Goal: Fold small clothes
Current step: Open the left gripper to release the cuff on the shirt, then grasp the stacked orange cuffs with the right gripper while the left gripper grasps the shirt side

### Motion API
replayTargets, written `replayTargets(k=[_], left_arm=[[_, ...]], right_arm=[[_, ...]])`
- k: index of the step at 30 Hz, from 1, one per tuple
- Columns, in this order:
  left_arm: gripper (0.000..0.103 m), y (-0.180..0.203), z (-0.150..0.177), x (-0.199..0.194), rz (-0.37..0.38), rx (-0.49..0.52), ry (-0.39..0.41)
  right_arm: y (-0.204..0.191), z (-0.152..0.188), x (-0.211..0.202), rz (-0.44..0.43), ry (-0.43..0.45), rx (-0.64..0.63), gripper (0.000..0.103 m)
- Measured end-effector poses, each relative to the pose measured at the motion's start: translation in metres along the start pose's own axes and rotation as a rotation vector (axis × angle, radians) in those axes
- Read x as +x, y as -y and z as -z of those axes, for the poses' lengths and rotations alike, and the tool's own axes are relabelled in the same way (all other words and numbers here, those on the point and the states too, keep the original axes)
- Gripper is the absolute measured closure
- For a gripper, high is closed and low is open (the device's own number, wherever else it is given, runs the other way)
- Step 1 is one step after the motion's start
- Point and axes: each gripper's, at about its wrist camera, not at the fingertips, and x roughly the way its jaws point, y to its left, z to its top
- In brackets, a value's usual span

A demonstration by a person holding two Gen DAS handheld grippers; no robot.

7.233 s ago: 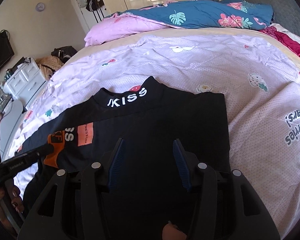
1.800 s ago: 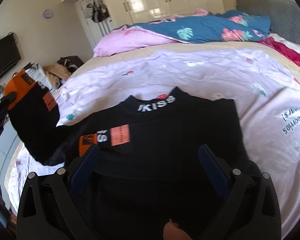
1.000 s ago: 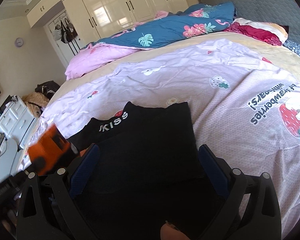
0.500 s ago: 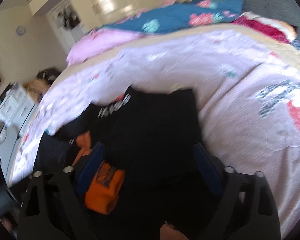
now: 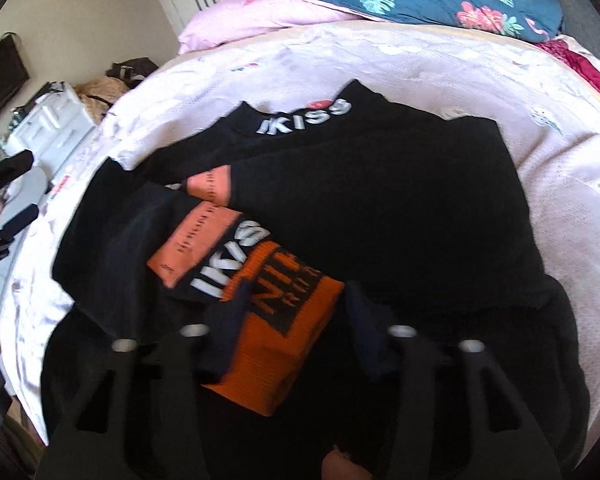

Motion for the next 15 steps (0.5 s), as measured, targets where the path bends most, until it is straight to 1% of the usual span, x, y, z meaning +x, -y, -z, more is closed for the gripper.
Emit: replayTargets(k=[1, 2, 6, 9, 10, 11, 13, 15], left_arm=[[0.015, -0.007, -0.003, -0.002, -0.004, -0.017, 0.007], [0.015, -0.013, -0.005, -0.005, -0.012, -0.035, 0.014], [0.014, -0.037, -0.011, -0.013, -0.025, -0.108, 0.034], [0.014, -0.043, -0.013, -0.013, -0.028, -0.128, 0.038], [0.014, -0.043, -0.013, -0.012, -0.032, -0.128, 0.037], [0.012, -0.043, -0.013, -0.011, -0.034, -0.125, 0.035], [0.011, -0.043, -0.013, -0.008, -0.035, -0.121, 0.028], [0.011, -0.041, -0.013, -0.004, -0.037, -0.115, 0.02]], right_arm=[[-0.003, 0.0, -0.001, -0.014, 0.007, -0.005, 0.085], [-0.006, -0.001, -0.003, -0.029, 0.014, -0.012, 0.091], [-0.02, -0.013, -0.025, -0.081, 0.111, -0.048, 0.093], [-0.033, -0.035, -0.054, -0.113, 0.22, -0.101, 0.094], [-0.036, -0.043, -0.068, -0.128, 0.268, -0.119, 0.094], [-0.038, -0.05, -0.079, -0.143, 0.307, -0.132, 0.094], [-0.038, -0.06, -0.095, -0.145, 0.359, -0.148, 0.094], [-0.037, -0.067, -0.103, -0.11, 0.397, -0.171, 0.094]])
